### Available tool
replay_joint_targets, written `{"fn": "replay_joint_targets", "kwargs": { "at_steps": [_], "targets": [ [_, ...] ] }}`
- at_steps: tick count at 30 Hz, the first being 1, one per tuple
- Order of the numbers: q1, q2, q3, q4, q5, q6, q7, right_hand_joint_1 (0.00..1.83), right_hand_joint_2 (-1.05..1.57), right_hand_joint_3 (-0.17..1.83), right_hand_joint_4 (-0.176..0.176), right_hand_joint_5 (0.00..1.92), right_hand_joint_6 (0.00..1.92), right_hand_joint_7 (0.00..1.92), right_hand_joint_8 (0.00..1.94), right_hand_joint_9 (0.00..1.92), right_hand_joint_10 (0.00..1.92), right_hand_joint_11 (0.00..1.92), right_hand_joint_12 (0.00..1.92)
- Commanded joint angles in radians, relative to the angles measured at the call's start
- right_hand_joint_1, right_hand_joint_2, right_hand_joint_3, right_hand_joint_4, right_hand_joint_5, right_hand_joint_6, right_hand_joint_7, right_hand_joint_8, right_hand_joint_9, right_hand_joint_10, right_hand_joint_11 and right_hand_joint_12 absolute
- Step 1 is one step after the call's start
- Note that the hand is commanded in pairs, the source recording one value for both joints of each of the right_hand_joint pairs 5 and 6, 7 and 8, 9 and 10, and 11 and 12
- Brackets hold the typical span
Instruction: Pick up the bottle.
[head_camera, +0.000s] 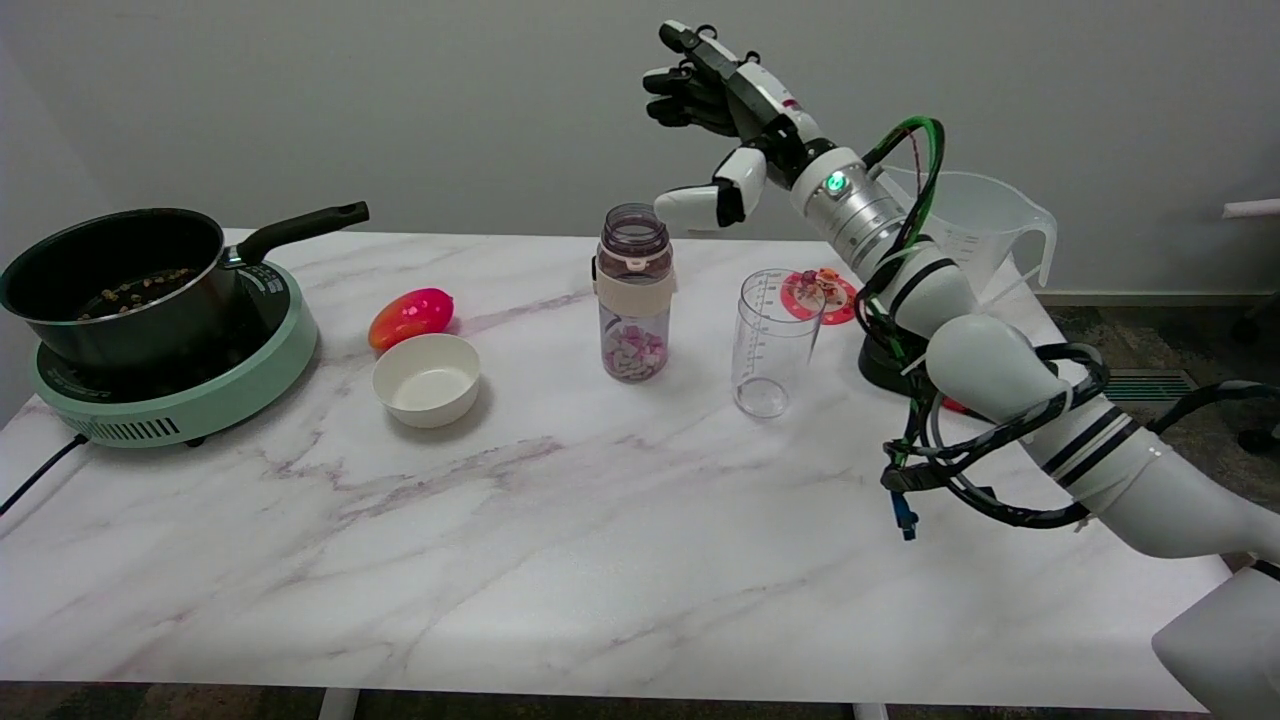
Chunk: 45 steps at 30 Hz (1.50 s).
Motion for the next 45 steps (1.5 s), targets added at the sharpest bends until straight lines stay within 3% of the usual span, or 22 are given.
{"fn": "replay_joint_targets", "kwargs": {
  "at_steps": [1,13,21,31,45],
  "targets": [
    [0.026,-0.103,-0.024,-0.028,0.002,-0.018,-0.002,1.24,-0.46,1.26,0.0,0.13,0.13,0.45,0.45,0.54,0.54,0.46,0.46],
    [0.057,-0.182,-0.042,-0.109,0.003,0.002,-0.001,1.24,-0.43,1.41,0.0,0.2,0.2,0.47,0.47,0.55,0.55,0.46,0.46],
    [0.107,-0.208,-0.061,-0.197,0.005,0.035,0.067,1.22,-0.73,1.52,0.0,0.19,0.19,0.47,0.47,0.52,0.52,0.39,0.39],
    [0.158,-0.242,-0.1,-0.27,0.005,0.088,0.123,1.21,-0.75,1.44,0.0,0.16,0.16,0.5,0.5,0.53,0.53,0.41,0.41],
    [0.17,-0.289,-0.113,-0.325,0.003,0.062,0.077,1.21,-0.48,1.28,0.0,0.04,0.04,0.54,0.54,0.6,0.6,0.44,0.44]
  ]
}}
